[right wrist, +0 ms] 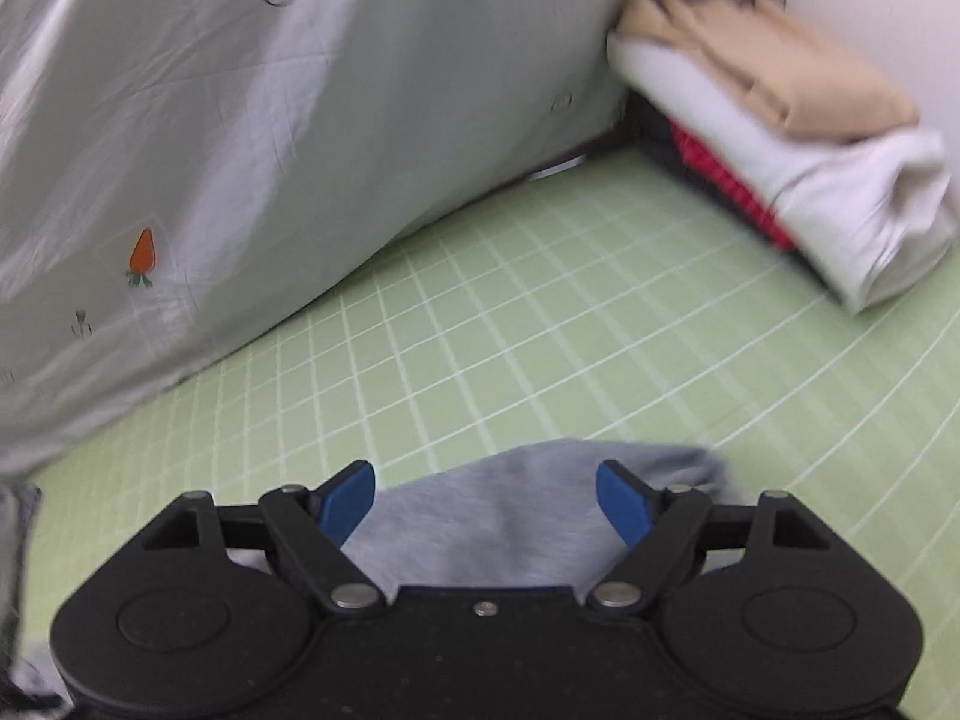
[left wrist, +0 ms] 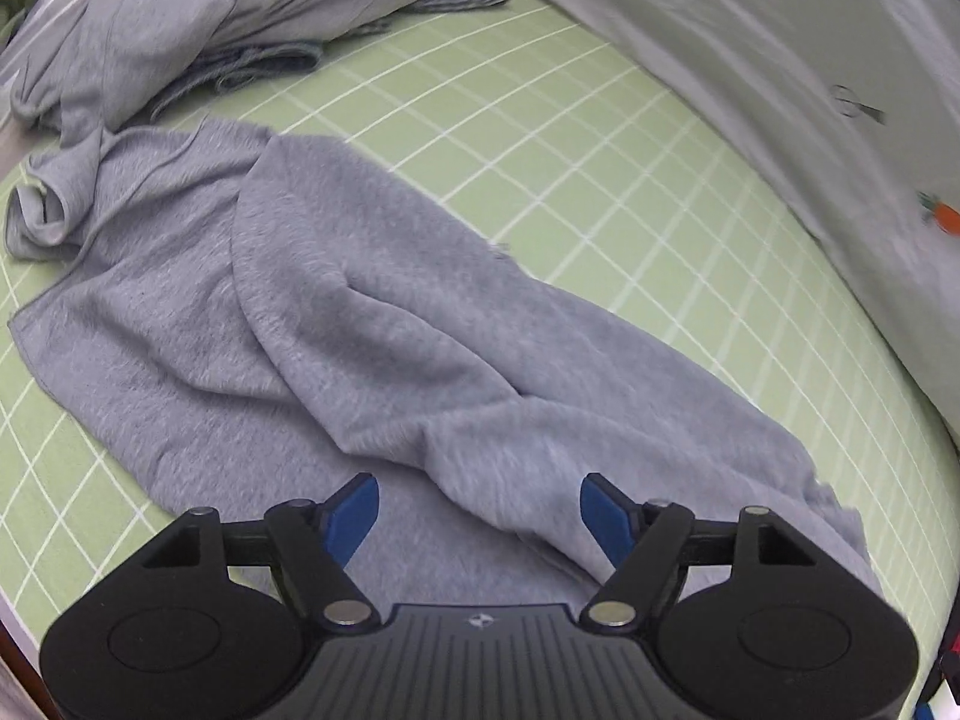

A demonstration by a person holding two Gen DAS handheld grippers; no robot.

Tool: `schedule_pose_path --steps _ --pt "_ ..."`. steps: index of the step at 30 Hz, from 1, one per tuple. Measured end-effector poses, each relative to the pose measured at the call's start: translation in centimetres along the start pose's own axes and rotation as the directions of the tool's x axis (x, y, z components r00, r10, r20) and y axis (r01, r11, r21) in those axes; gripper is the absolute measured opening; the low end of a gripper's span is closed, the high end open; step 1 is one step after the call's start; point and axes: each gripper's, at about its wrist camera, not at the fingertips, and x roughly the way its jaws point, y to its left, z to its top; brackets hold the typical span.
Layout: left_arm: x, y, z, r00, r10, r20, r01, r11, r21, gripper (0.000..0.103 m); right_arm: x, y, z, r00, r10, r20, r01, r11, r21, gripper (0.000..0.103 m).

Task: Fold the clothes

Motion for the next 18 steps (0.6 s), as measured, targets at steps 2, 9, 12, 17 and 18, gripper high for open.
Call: schedule_pose_path --steps 2,9,12,17,18 --pt "0.9 0.4 0.4 1.000 0.005 -0.013 -0.005 1.000 -0.027 0.075 1.6 0.5 0.1 0.999 -0.020 -0.039 0.021 1.000 0.010 0.085" --pt "2.9 1.8 0.6 0.999 -0.046 -0.027 0.042 0.990 -0.134 0.030 6.8 2.2 0.6 0.982 -0.075 -0.172 0.083 0.996 0.041 0.059" --pt "2.5 1.9 0.5 0.998 -0.068 -0.002 0.067 0.987 -0.148 0.005 6.3 1.8 0.4 0.987 -0.052 -0.153 0.056 0.998 0.025 0.001" --pt "-0.7 1.4 -0.4 0.992 -0.076 0.103 0.083 0.994 -0.069 0.002 -0.1 1.1 0.4 0.998 -0.028 0.049 0.032 0.996 -0.084 0.000" --pt "-1.2 1.5 -0.9 0.991 -0.077 0.109 0.083 0.995 -0.057 0.002 -1.4 0.8 0.3 0.996 -0.035 0.081 0.043 0.993 -0.107 0.000"
